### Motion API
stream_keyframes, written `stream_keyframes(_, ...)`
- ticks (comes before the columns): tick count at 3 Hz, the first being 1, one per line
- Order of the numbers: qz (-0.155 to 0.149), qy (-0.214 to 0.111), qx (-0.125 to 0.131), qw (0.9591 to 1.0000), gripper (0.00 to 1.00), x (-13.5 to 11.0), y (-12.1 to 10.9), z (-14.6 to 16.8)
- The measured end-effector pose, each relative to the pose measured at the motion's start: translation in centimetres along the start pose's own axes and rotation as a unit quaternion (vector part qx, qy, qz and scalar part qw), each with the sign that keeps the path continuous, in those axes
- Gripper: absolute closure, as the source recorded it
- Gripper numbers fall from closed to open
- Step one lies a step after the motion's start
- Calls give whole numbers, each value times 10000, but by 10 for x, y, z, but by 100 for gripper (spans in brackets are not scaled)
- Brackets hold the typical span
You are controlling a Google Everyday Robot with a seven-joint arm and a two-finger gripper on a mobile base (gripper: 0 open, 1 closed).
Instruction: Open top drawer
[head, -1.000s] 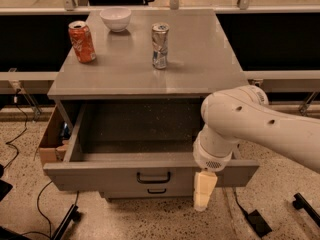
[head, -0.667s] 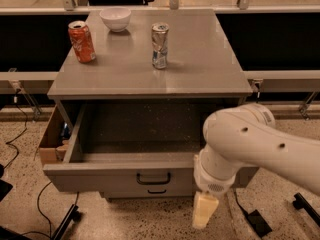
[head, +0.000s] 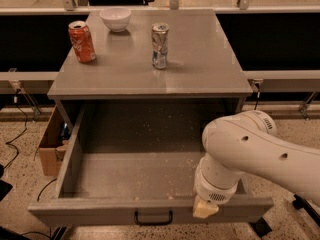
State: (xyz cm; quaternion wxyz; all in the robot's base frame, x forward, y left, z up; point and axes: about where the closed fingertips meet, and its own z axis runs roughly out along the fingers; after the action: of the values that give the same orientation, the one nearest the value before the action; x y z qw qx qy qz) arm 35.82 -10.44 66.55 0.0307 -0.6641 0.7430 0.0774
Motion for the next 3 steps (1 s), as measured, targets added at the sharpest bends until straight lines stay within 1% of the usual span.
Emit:
stream_keyframes(1, -109, 268, -181, 9994, 89, 2, 42, -1)
stream_keyframes(2, -109, 268, -181, 9994, 100, 2, 42, -1)
stream_keyframes(3, -109, 268, -181, 9994, 100, 2, 42, -1)
